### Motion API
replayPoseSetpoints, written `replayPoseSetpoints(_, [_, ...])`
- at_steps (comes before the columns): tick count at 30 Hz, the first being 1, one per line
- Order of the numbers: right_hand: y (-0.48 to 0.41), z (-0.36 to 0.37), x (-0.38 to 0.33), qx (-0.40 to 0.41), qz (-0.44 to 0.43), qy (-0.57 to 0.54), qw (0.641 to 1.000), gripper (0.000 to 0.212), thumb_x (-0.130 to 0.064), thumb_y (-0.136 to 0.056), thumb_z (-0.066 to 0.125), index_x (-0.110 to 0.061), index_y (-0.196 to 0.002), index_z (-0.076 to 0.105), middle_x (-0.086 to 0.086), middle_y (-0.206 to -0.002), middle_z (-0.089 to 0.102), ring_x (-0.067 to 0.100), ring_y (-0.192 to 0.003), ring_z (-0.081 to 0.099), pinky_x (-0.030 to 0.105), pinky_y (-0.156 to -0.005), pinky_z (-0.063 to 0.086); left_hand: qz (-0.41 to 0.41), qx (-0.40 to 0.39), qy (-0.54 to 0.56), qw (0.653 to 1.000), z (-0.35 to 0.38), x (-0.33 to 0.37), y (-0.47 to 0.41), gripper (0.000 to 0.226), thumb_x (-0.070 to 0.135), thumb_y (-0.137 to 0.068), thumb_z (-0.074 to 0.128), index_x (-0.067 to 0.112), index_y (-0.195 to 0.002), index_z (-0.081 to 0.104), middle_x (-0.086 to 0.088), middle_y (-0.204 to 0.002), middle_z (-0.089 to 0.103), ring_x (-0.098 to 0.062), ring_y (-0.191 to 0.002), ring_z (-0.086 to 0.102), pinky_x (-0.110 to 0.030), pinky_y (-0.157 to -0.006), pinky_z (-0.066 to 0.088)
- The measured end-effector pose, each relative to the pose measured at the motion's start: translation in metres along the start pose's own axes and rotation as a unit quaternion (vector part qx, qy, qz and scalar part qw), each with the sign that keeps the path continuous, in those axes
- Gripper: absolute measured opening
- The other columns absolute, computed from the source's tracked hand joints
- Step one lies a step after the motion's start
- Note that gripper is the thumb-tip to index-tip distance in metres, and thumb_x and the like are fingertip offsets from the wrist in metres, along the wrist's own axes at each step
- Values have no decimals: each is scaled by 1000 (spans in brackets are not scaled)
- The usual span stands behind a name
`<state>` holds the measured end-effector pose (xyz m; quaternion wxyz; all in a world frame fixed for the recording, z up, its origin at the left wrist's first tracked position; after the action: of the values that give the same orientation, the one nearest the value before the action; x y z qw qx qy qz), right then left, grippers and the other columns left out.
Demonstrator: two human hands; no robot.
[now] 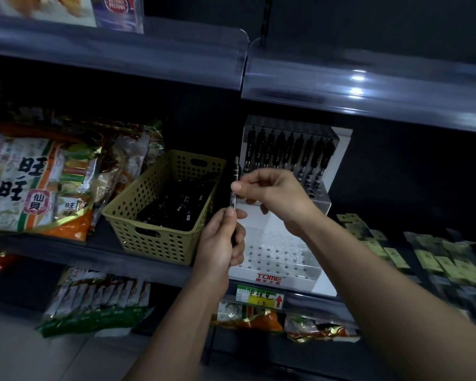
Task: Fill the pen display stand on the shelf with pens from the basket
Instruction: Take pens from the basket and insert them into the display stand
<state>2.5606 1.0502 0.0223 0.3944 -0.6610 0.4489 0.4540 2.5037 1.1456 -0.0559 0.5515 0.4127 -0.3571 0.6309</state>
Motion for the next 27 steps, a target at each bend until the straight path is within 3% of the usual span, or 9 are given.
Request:
replayPoseSetpoints(6, [1,-9,-8,26,11,-13,1000,15,-19,-78,77,-10,-77,66,-5,-63,64,7,-59,57,21,-48,40,18,-7,-53,998,6,7,0,25,28,-101,42,15,-89,60,4,-58,45,-8,-45,35,-20,-41,28])
replayPoseSetpoints(10, [0,-37,-20,115,-3,-56,992,16,-16,-80,75,-11,-78,60,1,-66,62,10,-57,57,21,-47,42,65,4,-211,975,-2,21,-9,15,23,-97,50,23,-87,62,2,-74,59,-12,-64,53,-27,-54,45])
replayPoseSetpoints(13, [-3,-49,-24,135,-8,-81,987,17,-11,-81,74,-5,-88,60,5,-71,65,12,-57,60,22,-49,48,117,20,-314,942,-13,35,-16,11,21,-93,58,28,-86,63,5,-83,63,-12,-78,58,-30,-69,48])
replayPoseSetpoints(16, [-5,-59,-26,158,-15,-88,983,15,-7,-81,73,-5,-88,60,6,-72,65,12,-55,61,18,-49,50,170,41,-405,898,-20,50,-20,6,20,-91,60,21,-93,66,8,-84,59,-4,-76,53,-17,-65,41])
replayPoseSetpoints(19, [-9,-69,-24,187,-25,-90,978,15,-6,-81,74,-11,-80,60,6,-72,65,8,-49,60,18,-51,51,205,61,-492,844,-29,59,-24,12,19,-91,61,15,-100,68,4,-92,57,-8,-79,54,-19,-68,39])
replayPoseSetpoints(23, [-11,-81,-19,228,-25,-98,968,17,-6,-79,76,-15,-77,61,0,-69,64,2,-45,57,16,-51,49,163,66,-601,780,-46,50,-35,27,26,-91,60,12,-114,65,-9,-110,57,-27,-102,55,-37,-86,46])
replayPoseSetpoints(27, [-13,-91,-13,249,-20,-117,961,25,-7,-76,78,-13,-68,55,-7,-52,60,7,-40,52,21,-45,48,108,45,-686,718,-53,35,-39,37,31,-95,53,15,-128,57,-11,-120,57,-31,-110,55,-39,-88,45])
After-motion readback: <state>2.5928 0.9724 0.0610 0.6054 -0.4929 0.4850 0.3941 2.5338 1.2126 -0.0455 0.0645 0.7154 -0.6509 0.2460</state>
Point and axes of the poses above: each hand's wrist, its own y-axis away from the middle knuckle, its own z-axis out of the palm, x = y × z, the point moved 7 cm from there along -y, towards the middle knuckle
